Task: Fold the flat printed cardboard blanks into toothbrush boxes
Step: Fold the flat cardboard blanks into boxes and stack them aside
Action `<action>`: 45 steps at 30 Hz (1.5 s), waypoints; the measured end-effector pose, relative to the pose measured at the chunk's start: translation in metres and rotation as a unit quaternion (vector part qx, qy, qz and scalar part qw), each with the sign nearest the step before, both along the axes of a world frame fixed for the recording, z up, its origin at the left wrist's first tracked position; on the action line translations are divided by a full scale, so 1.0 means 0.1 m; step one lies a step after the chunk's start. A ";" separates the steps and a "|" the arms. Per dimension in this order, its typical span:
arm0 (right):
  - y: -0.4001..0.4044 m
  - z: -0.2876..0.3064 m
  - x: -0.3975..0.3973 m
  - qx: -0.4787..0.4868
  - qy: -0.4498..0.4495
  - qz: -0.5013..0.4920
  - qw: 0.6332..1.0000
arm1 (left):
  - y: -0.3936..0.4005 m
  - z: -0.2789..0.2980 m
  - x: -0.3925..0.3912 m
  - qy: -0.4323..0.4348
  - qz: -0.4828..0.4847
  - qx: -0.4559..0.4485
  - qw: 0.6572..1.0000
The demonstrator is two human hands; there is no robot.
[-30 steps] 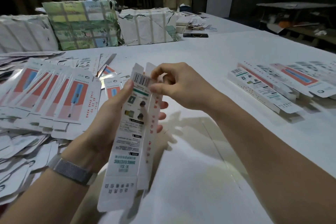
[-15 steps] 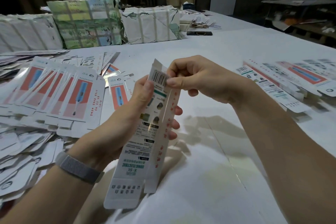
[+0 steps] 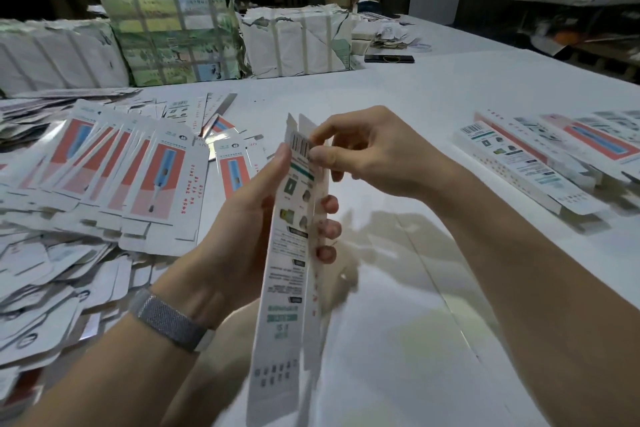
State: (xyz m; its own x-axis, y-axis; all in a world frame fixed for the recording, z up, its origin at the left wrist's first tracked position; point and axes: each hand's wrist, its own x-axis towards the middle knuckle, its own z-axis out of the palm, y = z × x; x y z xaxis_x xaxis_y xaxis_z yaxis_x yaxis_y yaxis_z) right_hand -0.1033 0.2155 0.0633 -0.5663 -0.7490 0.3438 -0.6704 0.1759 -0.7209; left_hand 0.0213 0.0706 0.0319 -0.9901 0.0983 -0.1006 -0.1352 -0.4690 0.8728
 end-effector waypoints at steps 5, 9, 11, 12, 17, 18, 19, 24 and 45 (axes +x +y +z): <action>-0.03 -0.02 -0.04 0.018 -0.031 0.017 0.999 | 0.08 0.06 0.03 -0.014 0.024 -0.061 0.998; -0.04 -0.02 -0.05 0.065 -0.019 0.006 0.998 | 0.15 0.12 -0.06 0.066 0.089 -0.189 0.976; -0.04 0.00 -0.05 0.112 0.027 -0.011 0.993 | 0.19 0.13 -0.06 0.089 0.065 -0.201 0.973; -0.03 0.02 -0.04 0.121 0.029 -0.010 0.992 | 0.16 0.12 -0.09 0.094 0.062 -0.210 0.971; 0.05 0.06 -0.03 0.027 -0.085 0.033 0.995 | 0.10 0.17 -0.12 0.047 0.046 -0.231 0.971; 0.05 0.05 -0.02 0.009 -0.089 0.036 0.995 | 0.11 0.15 -0.10 0.025 0.039 -0.192 0.980; 0.05 0.05 -0.01 -0.007 -0.091 0.040 0.995 | 0.10 0.12 -0.08 0.007 0.034 -0.155 0.987; 0.01 0.00 0.01 -0.095 -0.094 0.042 0.990 | 0.00 -0.04 -0.01 0.060 0.048 -0.118 0.990; -0.22 -0.26 0.11 -0.222 -0.213 0.045 0.950 | 0.01 -0.04 -0.04 0.167 0.119 -0.125 0.971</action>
